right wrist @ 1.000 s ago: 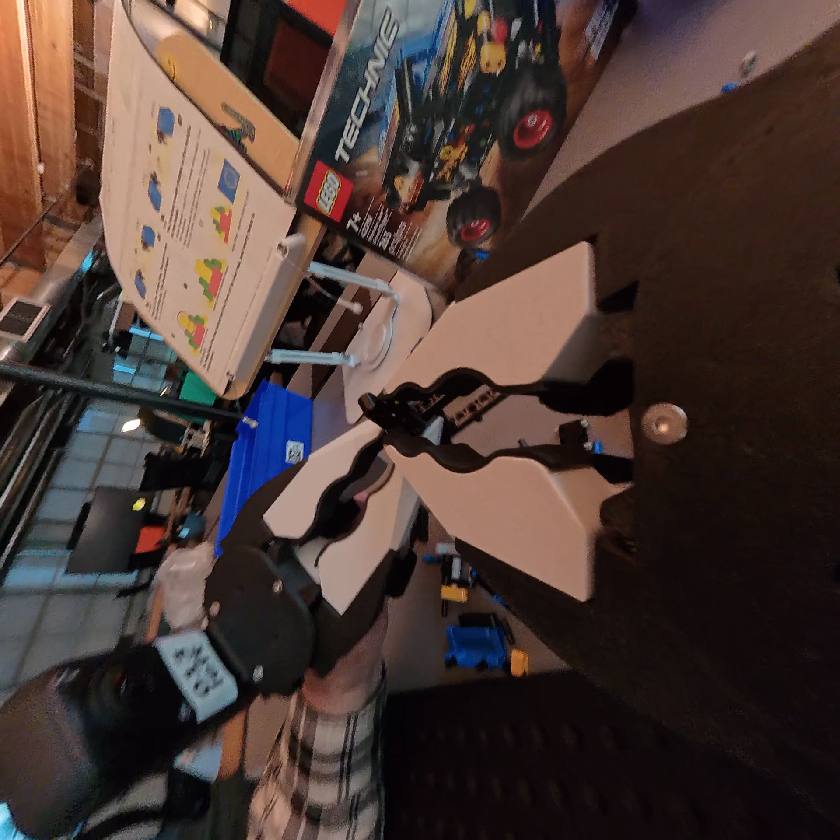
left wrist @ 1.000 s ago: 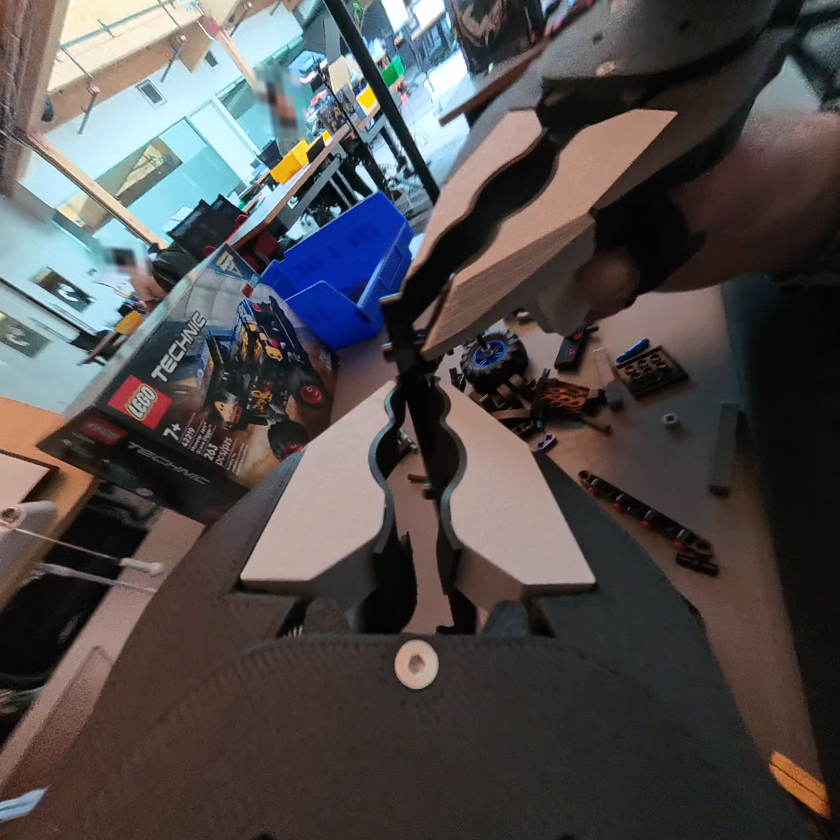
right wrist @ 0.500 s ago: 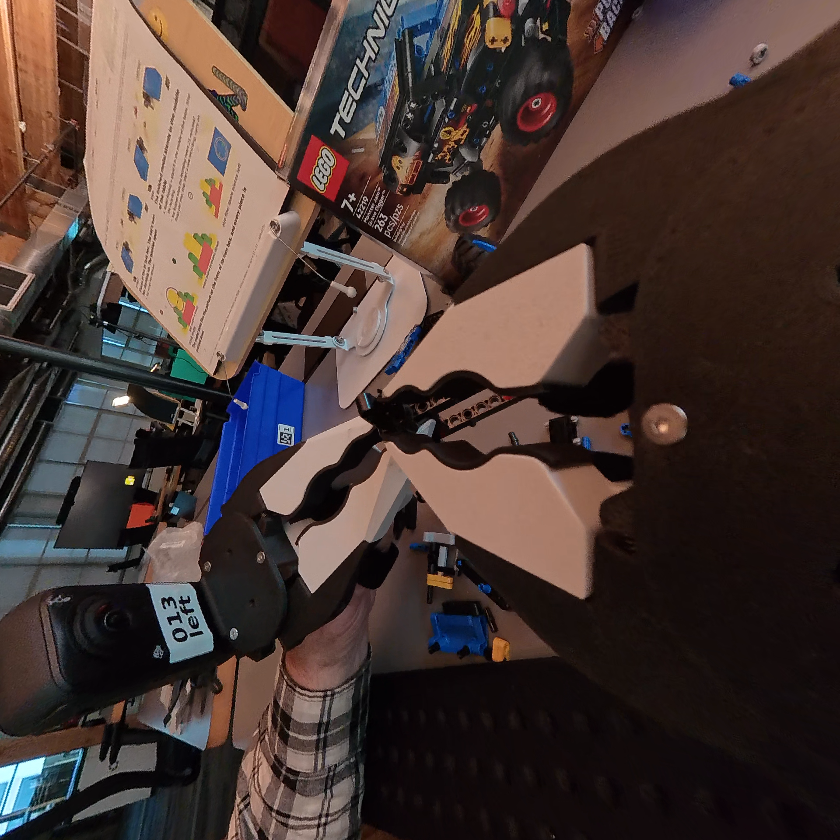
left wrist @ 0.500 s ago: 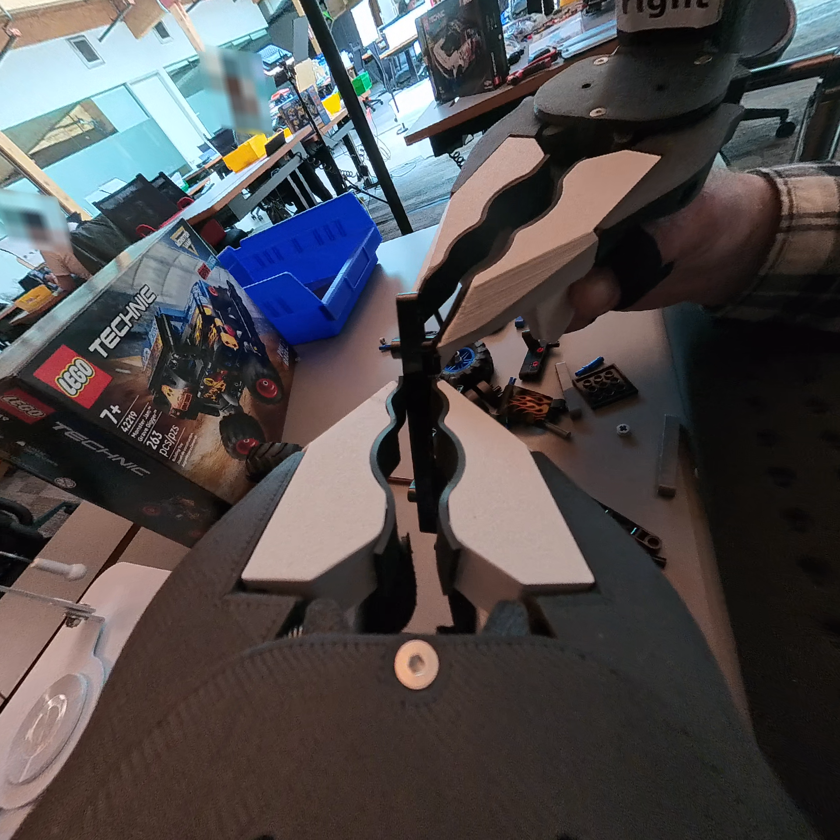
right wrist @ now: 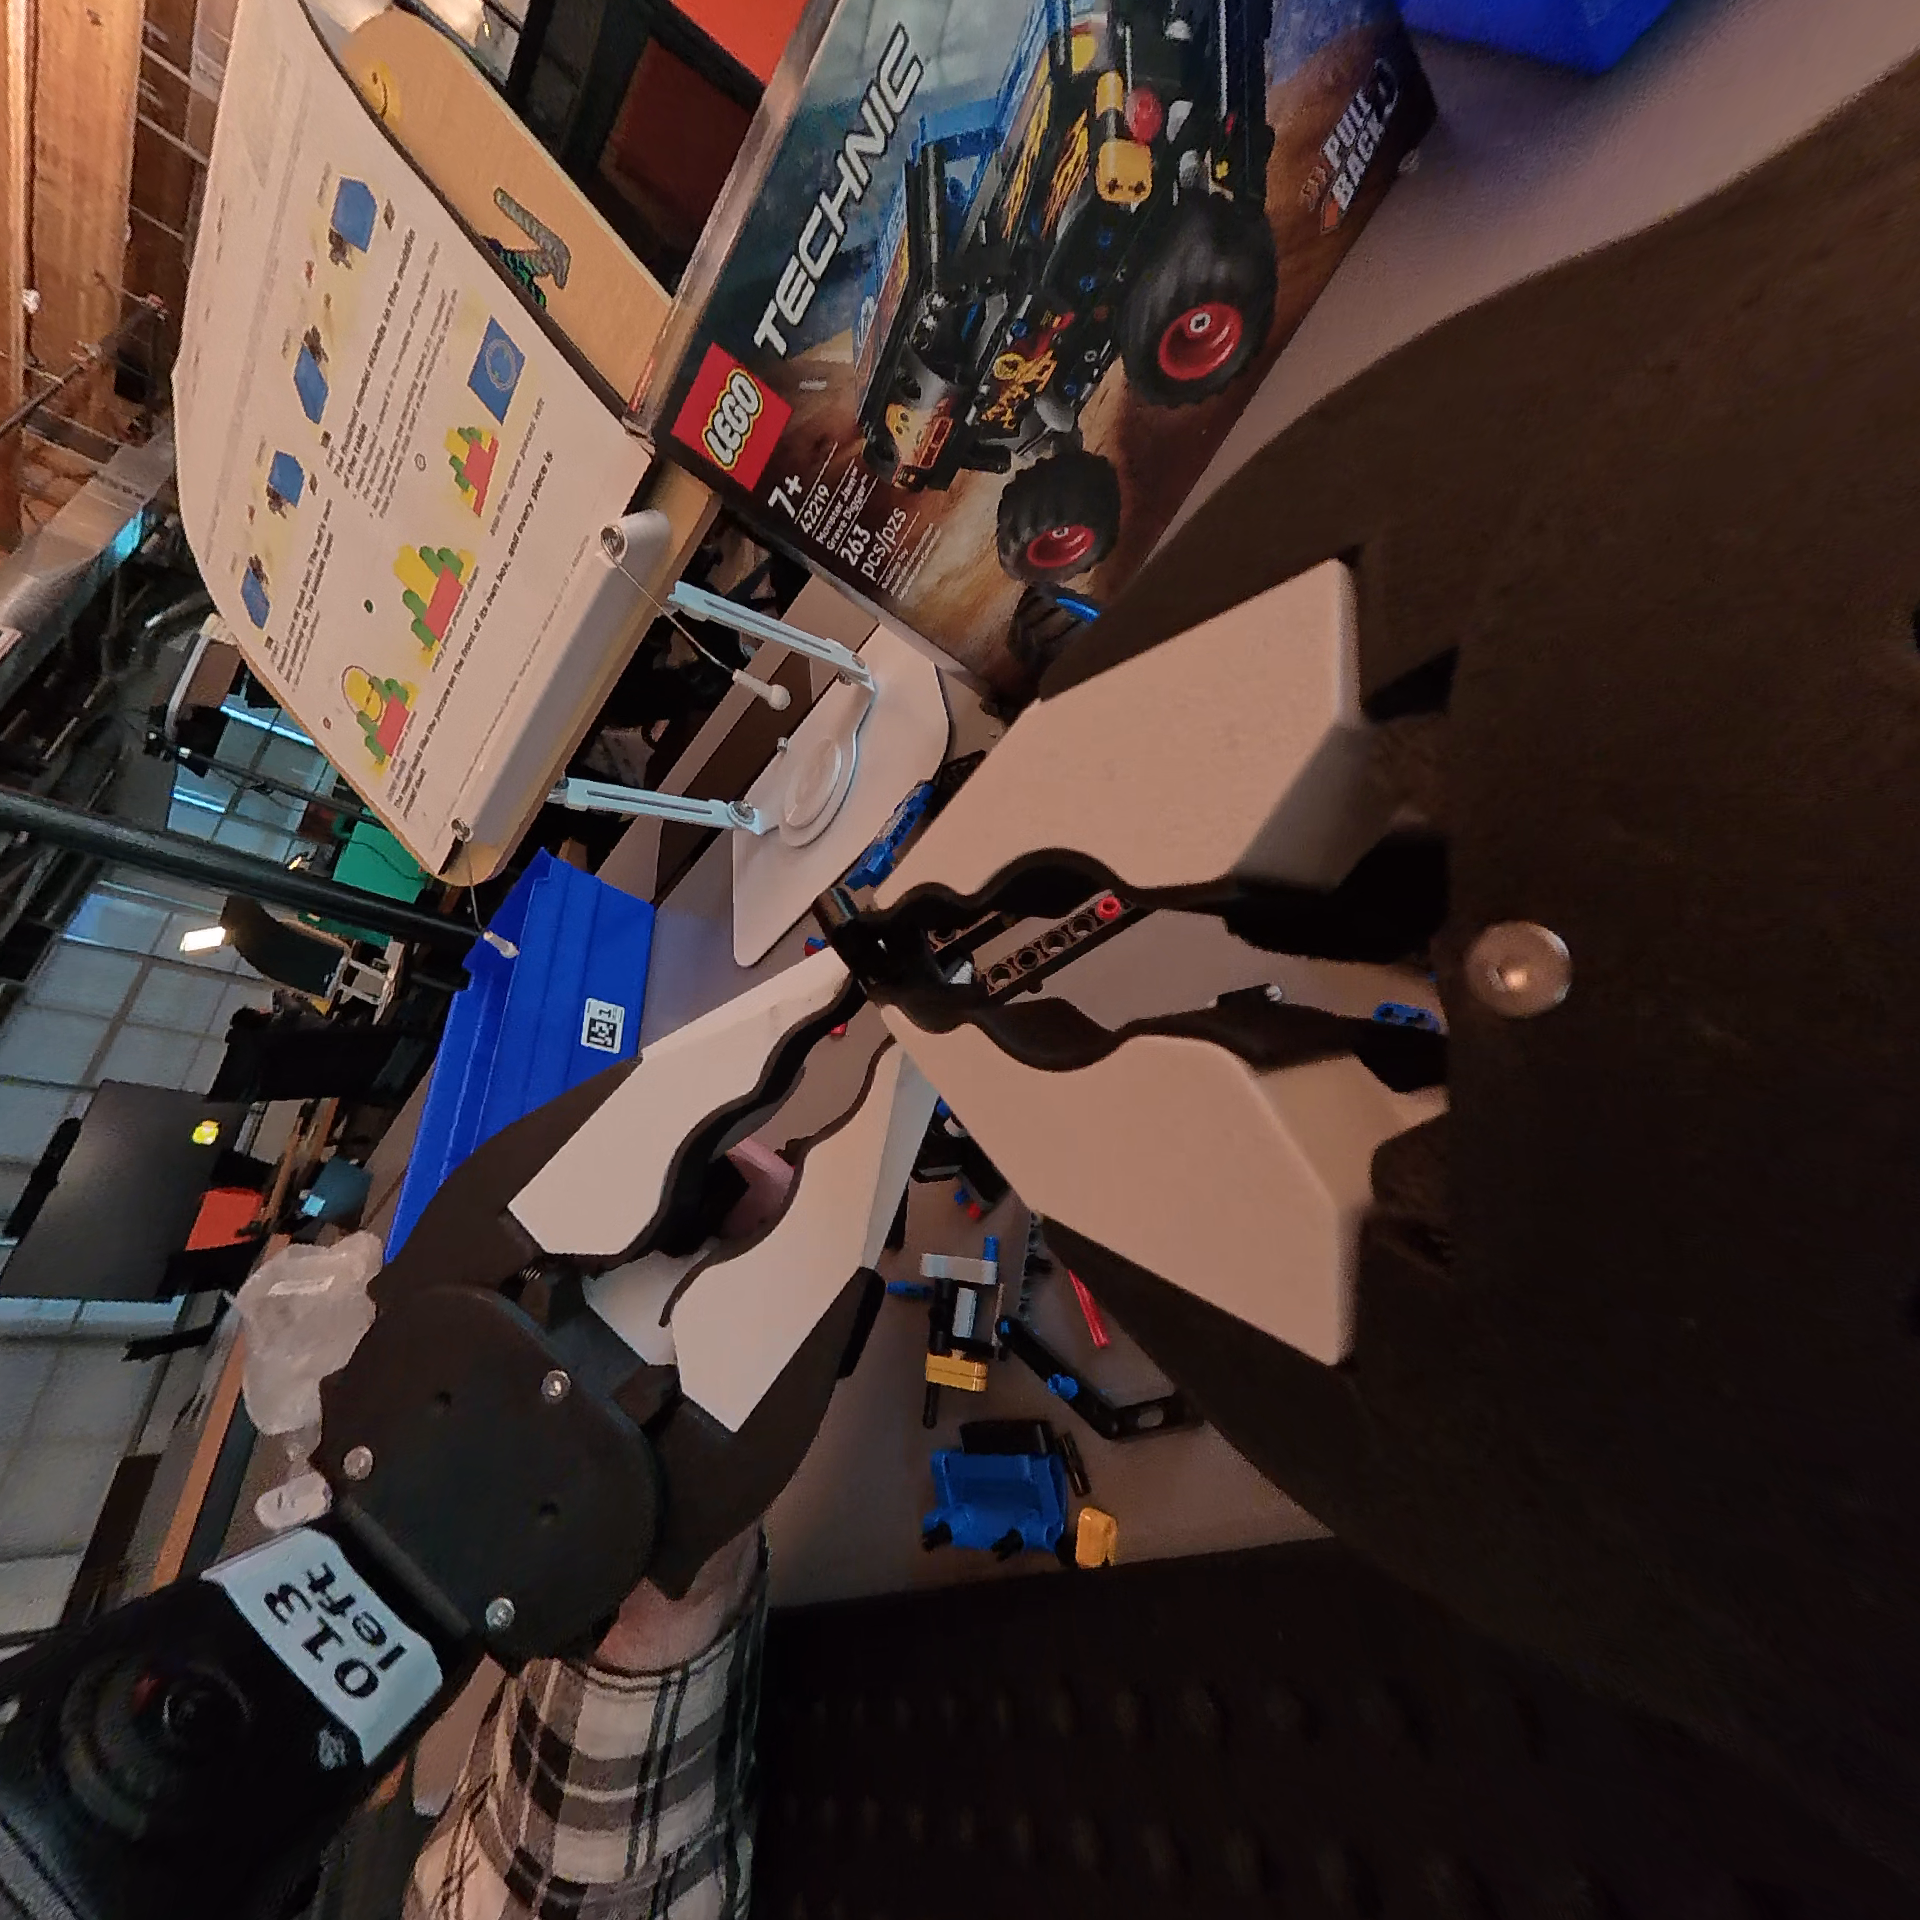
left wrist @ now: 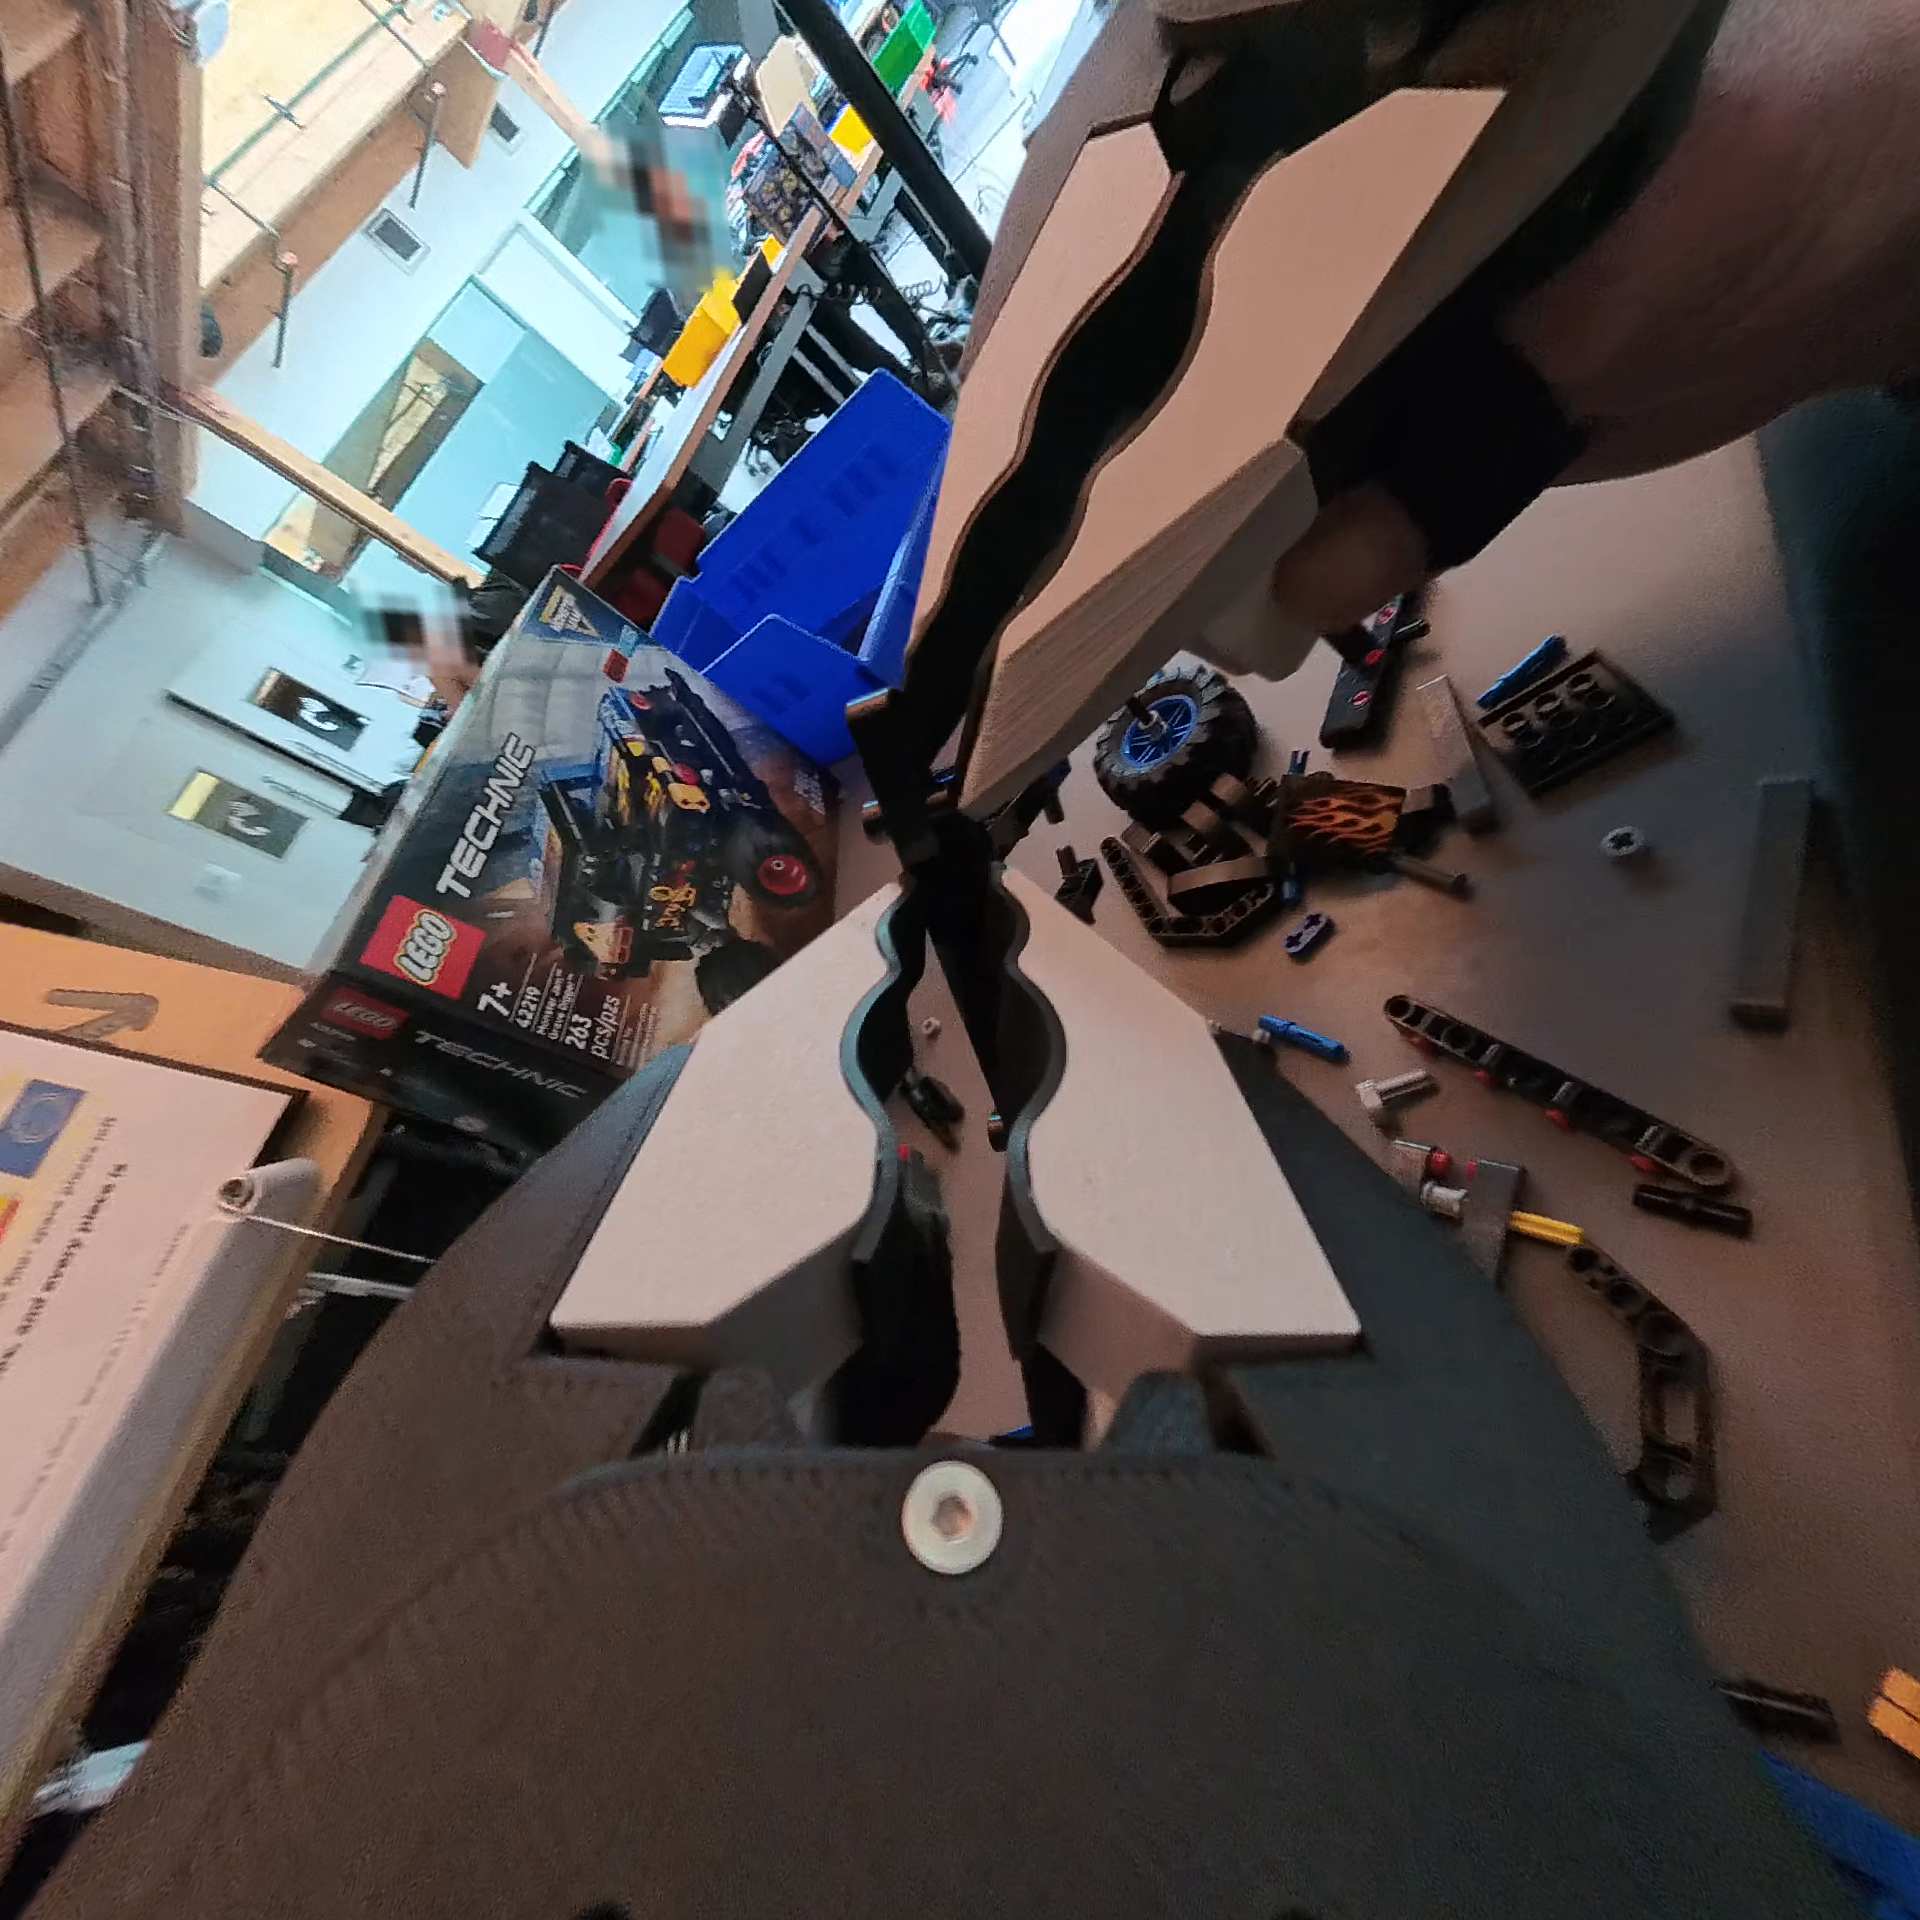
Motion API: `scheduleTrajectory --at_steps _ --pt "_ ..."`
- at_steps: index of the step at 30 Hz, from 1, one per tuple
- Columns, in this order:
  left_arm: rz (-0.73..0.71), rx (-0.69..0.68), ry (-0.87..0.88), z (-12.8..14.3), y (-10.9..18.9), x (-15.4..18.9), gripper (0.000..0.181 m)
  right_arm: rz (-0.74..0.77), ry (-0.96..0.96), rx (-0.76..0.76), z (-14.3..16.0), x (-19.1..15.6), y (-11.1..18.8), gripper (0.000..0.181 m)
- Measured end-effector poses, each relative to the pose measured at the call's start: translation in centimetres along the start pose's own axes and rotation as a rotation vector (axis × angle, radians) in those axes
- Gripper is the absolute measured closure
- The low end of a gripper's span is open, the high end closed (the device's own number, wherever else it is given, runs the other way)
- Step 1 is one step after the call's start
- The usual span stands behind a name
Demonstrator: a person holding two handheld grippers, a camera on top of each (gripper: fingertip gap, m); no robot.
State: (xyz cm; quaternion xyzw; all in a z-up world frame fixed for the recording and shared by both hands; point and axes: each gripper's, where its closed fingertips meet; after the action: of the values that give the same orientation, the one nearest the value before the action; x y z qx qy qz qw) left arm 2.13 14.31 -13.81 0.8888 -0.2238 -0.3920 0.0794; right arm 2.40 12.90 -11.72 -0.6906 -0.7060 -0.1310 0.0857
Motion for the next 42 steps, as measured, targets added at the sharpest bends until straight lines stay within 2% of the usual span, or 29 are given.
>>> scheduleTrajectory --at_steps 9,10,12,14,16,20,25,27,32,36,39,40,42 --pt "-0.088 -0.114 -0.114 1.1 -0.8 -0.4 0.174 0.073 0.018 -0.067 1.0 0.7 -0.6 0.174" --pt "-0.072 -0.097 -0.076 1.0 -0.8 -0.4 0.173 0.067 0.008 -0.057 0.9 0.7 -0.6 0.174" --pt "0.031 -0.07 0.107 1.5 -1.0 0.0 0.173 0.034 -0.063 -0.059 1.3 0.8 -0.8 0.174" --pt "0.09 0.042 0.233 0.7 -0.3 -0.5 0.175 0.01 -0.093 -0.005 0.4 0.7 -0.6 0.174" --pt "0.14 0.099 0.347 0.4 0.0 -0.9 0.175 0.016 -0.126 0.022 0.1 1.2 -0.3 0.17" --pt "0.209 0.144 0.424 0.4 0.1 -0.4 0.175 0.017 -0.17 0.061 -0.4 1.8 0.2 0.166" --pt "0.333 0.214 0.586 0.0 0.4 0.1 0.174 -0.016 -0.169 -0.003 0.6 1.1 -0.5 0.16" --pt "0.348 0.24 0.616 -0.1 0.5 0.0 0.174 -0.036 -0.161 -0.02 0.9 0.7 -0.6 0.165" --pt "0.345 0.291 0.494 -1.0 1.3 0.2 0.174 -0.056 -0.085 -0.147 3.1 -0.3 -1.4 0.172" --pt "0.308 0.299 0.38 -1.2 1.7 0.2 0.174 -0.046 -0.004 -0.143 2.9 -0.8 -1.4 0.174" --pt "0.254 0.273 0.253 -1.4 2.1 0.1 0.166 0.081 0.226 -0.135 2.3 -0.1 -1.4 0.174" --pt "0.245 0.264 0.262 -1.2 2.3 -0.1 0.163 0.144 0.313 -0.14 2.1 0.3 -1.3 0.175" --pt "0.279 0.254 0.334 -0.9 2.6 -0.4 0.144 0.287 0.467 -0.153 1.5 1.6 -1.2 0.175"
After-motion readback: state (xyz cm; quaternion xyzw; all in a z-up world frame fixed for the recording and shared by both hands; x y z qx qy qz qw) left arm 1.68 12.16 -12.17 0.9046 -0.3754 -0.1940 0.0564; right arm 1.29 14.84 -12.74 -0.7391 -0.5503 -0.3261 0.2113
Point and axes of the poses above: each gripper's, where its closed fingertips meet, y back along the fingers, z out of its underside, x = y × z across the jaws, and after that the axes turned 5 degrees about z, right-handed
